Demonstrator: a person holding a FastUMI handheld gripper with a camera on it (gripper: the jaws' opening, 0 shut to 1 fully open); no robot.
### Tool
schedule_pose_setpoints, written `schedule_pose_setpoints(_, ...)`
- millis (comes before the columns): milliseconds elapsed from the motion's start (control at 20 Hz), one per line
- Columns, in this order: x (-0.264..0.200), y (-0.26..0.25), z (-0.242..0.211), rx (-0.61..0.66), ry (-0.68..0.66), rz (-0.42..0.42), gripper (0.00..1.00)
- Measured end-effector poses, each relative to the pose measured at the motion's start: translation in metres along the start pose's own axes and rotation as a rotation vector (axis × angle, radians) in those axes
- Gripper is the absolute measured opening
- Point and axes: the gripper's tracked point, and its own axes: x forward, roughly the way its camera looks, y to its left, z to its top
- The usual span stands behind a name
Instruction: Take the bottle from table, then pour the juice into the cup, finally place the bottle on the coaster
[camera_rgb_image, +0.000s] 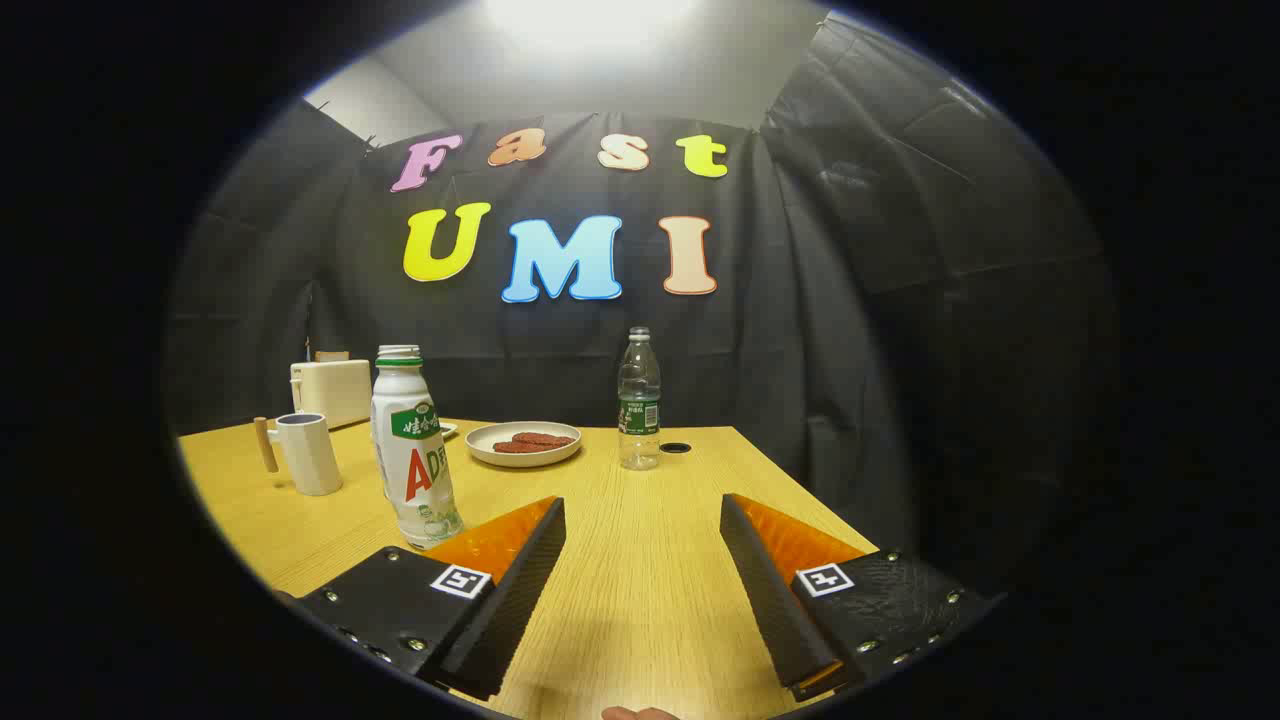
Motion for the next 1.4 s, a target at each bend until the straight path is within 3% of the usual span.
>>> schedule_pose_setpoints(550,0.053,0.002,0.001,-0.01,0.005,0.003,0.95)
schedule_pose_setpoints(850,0.072,0.01,0.029,-0.018,-0.054,0.011,0.96)
schedule_pose_setpoints(1100,0.045,0.04,0.061,0.002,-0.08,0.026,0.95)
schedule_pose_setpoints(1400,0.007,0.102,0.063,0.004,-0.068,0.093,0.95)
